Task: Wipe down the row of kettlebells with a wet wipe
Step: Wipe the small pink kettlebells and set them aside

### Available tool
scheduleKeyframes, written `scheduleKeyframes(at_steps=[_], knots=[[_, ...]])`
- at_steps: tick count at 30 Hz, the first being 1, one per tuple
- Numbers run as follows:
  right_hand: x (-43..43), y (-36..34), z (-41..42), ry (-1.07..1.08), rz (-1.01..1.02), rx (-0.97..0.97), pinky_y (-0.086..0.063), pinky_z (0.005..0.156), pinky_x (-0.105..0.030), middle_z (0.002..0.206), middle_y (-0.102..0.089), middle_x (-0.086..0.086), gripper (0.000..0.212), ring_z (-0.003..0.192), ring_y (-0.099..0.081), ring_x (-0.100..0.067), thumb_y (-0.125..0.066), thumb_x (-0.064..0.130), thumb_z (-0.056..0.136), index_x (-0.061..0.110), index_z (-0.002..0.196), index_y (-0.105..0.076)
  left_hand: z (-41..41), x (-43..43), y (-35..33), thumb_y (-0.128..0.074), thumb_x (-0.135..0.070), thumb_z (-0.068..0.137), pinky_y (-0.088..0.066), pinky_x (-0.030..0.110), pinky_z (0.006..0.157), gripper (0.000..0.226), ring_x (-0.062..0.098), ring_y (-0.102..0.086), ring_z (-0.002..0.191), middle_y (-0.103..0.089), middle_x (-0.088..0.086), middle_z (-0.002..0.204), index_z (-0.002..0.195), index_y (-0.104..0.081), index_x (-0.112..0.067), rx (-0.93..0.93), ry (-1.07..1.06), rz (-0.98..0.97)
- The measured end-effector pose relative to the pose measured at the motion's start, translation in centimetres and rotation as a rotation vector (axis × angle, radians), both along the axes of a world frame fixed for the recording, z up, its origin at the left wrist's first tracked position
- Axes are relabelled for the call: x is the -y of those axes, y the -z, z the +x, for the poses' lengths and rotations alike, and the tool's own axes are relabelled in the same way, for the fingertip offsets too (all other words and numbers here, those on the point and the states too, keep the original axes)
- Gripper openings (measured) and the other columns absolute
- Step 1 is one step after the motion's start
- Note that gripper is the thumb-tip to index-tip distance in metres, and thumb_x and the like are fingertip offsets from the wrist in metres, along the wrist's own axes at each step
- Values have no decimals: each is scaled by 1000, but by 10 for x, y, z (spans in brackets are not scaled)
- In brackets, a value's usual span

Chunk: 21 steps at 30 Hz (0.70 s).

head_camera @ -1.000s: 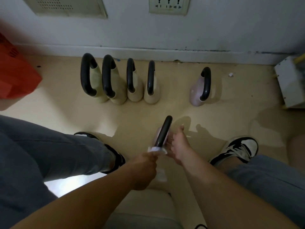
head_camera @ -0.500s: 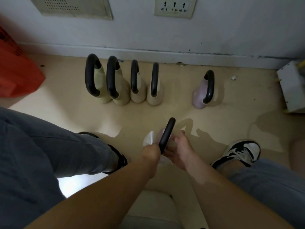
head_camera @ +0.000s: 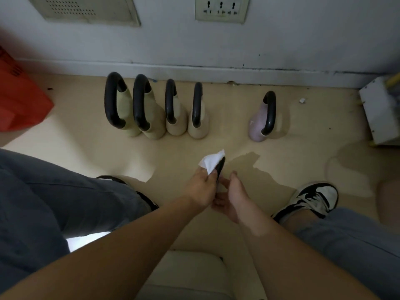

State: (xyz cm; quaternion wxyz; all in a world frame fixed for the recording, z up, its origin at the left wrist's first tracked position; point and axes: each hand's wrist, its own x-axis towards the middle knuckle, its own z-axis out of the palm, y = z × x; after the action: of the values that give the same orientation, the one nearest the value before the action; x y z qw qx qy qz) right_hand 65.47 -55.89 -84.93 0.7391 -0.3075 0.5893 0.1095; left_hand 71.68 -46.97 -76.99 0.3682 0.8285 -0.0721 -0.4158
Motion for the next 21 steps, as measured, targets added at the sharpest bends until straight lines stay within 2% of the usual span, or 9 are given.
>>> scheduleKeyframes(at_steps=[2, 4, 6, 7, 10, 12, 15, 19, 21], knots=[[0, -2, 0, -46, -15, -23, -49, 108, -53, 103, -76, -22, 72, 115, -68, -42, -22, 76, 98, 24, 97, -72, -13, -10, 7, -33, -48, 104, -49, 29, 84, 47, 23, -61, 101, -66, 7, 116, 125, -59, -15, -42, -11, 40], [1, -4, 1, -78, -12, -17, -48, 109, -56, 108, -75, -21, 72, 117, -67, -42, -21, 78, 97, 27, 101, -72, -27, -24, 15, -31, -46, 105, -45, 30, 87, 48, 25, -58, 106, -63, 10, 121, 132, -55, -12, -43, -20, 89], [4, -5, 2, -89, 6, -17, -56, 96, -45, 109, -74, -19, 72, 99, -69, -35, -20, 79, 96, 29, 111, -70, -36, -35, 19, -32, -42, 105, -45, 31, 85, 46, 30, -60, 105, -63, 14, 116, 129, -55, -9, -35, -7, 159], [5, -9, 2, -75, 14, -13, -54, 79, -37, 106, -72, -18, 71, 86, -66, -31, -19, 78, 97, 30, 113, -68, -37, -39, 22, -34, -39, 105, -45, 31, 83, 45, 30, -61, 101, -64, 16, 113, 124, -58, -6, -44, -8, 183], [5, -19, 2, -76, -7, -46, -39, 59, -30, 83, -64, -14, 68, 59, -50, -22, -19, 74, 100, 24, 97, -65, -35, -46, 29, -37, -35, 104, -46, 29, 71, 42, 23, -59, 83, -64, 12, 100, 116, -61, -2, -108, 31, 225], [3, -26, 3, -94, -39, -63, -42, 63, -32, 89, -68, -12, 65, 63, -56, -24, -23, 70, 102, 21, 101, -66, -34, -48, 31, -44, -30, 101, -50, 26, 68, 35, 20, -61, 82, -63, 10, 102, 118, -59, -3, -222, 70, 246], [8, -36, 0, -87, -164, -132, -49, 74, -36, 111, -71, -14, 53, 88, -67, -29, -40, 57, 102, 13, 118, -65, -21, -50, 25, -50, -28, 98, -55, 27, 63, 36, 22, -66, 81, -67, 13, 106, 119, -63, -2, -358, 40, 238], [19, -43, -8, -9, -265, -138, -52, 83, -38, 104, -71, -16, 46, 90, -67, -28, -45, 46, 103, 7, 118, -65, 11, -49, 19, -37, -38, 104, -49, 43, 99, 52, 37, -56, 116, -52, 23, 135, 140, -44, -1, -177, -102, 294], [20, -42, -8, 24, -246, -121, -55, 90, -43, 107, -71, -14, 46, 89, -69, -30, -45, 44, 104, 7, 123, -65, 22, -43, 15, -33, -37, 106, -46, 40, 99, 50, 37, -53, 119, -51, 23, 136, 139, -42, 0, -91, -46, 311]])
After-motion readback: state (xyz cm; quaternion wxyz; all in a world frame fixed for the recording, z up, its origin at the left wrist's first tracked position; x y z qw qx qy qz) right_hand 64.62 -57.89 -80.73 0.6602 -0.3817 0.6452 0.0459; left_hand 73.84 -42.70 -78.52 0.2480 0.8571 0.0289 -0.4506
